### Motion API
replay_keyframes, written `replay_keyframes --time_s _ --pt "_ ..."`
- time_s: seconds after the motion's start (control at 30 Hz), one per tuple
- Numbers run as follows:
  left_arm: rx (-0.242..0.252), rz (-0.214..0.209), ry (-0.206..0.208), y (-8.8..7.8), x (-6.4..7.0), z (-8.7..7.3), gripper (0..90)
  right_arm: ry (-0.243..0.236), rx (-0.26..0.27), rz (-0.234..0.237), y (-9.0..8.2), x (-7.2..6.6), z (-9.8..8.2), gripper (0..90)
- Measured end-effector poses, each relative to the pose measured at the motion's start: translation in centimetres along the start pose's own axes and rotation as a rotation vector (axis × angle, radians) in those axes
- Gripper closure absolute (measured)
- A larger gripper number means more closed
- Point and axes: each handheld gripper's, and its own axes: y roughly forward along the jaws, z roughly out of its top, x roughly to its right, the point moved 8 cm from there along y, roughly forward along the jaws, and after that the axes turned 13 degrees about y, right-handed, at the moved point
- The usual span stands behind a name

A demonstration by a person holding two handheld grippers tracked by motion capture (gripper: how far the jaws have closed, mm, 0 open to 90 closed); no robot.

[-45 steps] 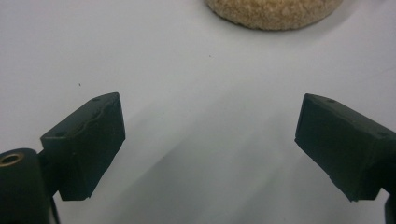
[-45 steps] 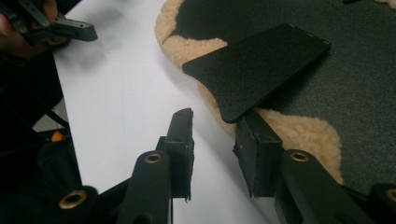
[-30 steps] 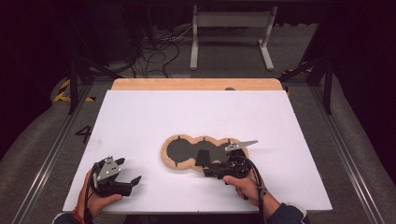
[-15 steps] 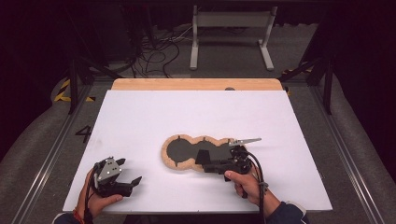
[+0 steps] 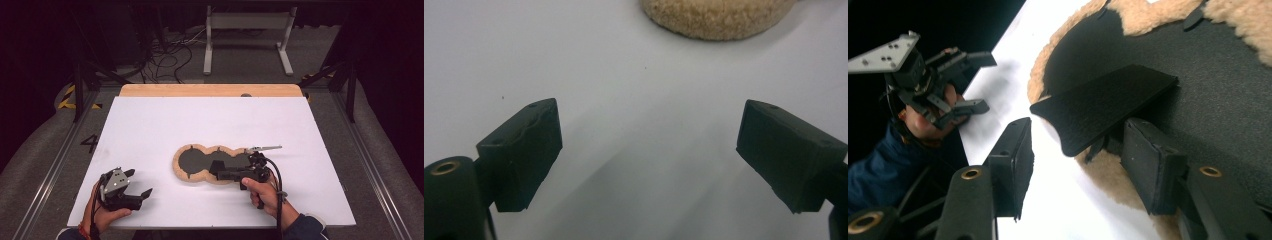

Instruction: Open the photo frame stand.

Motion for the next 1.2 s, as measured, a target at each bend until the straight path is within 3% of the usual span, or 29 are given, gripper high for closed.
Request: replay_keyframes --time_s 0.23,0.43,0.5,0.67,0.8,0.87,1.03,1.2 --pt "0.039 -0.077 -0.067 1.7 -0.4 2.1 12.7 0.105 0.020 -0.017 0.7 0.3 0.4 48.9" --pt "0.025 -0.118 -0.066 3.5 -0.9 3.2 13.7 0.139 0.025 0.003 0.9 0.4 0.5 49.2" --pt "0.028 -0.120 -0.078 4.2 -1.3 3.9 14.3 0.155 0.023 0.021 1.0 0.5 0.5 49.6" --pt "0.035 -0.178 -0.124 6.0 -2.3 5.1 19.4 0.208 0.046 0.024 0.5 0.8 0.8 48.0" --pt "0.013 -0.217 -0.111 7.3 -2.0 5.6 19.1 0.218 0.037 0.045 0.9 0.7 0.7 49.0" --pt "0.000 -0.224 -0.084 7.7 -1.7 5.8 19.3 0.232 0.032 0.057 1.3 0.5 0.8 48.1" --pt "0.023 -0.282 -0.081 8.1 -1.2 6.5 24.1 0.260 0.035 0.081 1.4 0.7 0.9 48.2" --pt "0.010 -0.264 -0.076 8.1 -1.0 6.5 22.8 0.279 0.033 0.080 1.5 0.6 0.8 50.8"
